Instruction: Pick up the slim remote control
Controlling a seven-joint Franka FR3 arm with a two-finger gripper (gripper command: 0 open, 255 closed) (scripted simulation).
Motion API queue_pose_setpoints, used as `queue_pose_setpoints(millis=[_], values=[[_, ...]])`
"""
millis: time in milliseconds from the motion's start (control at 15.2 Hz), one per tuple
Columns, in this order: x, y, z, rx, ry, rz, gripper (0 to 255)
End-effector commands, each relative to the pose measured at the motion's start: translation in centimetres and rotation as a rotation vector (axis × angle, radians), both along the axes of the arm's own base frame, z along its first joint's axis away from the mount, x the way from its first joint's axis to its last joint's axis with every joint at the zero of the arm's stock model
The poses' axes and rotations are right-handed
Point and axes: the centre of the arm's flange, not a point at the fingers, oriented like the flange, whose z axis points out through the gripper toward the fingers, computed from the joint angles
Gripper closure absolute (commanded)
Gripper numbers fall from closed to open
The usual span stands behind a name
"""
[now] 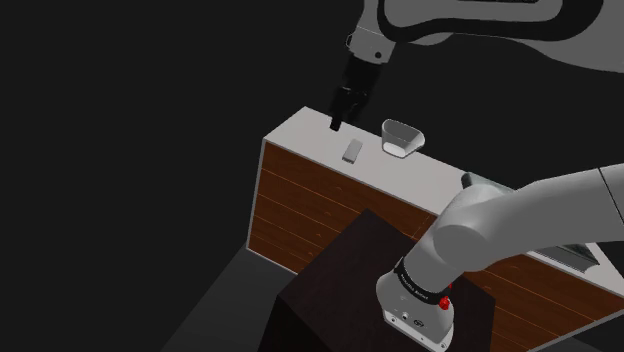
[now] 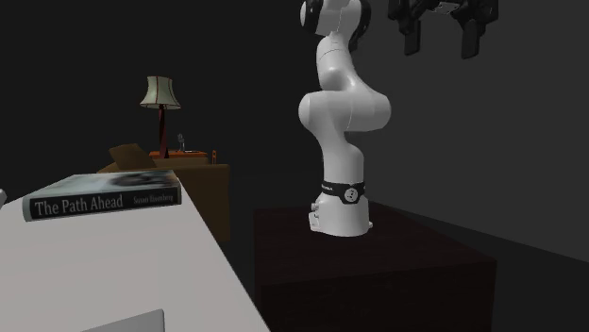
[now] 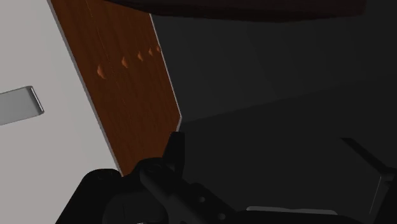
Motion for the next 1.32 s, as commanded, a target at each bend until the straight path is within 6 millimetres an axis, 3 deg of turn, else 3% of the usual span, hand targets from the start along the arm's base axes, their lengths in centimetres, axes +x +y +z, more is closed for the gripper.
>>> queue_pose_setpoints(millis=[0, 660, 1254], values=[[1.7, -1.7, -1.5, -0.003, -0.001, -0.055, 0], [8.3, -11.0, -7.7, -0.015, -0.001, -0.324, 0], [12.0, -20.7, -13.2, -0.026, -0.001, -0.566, 0]])
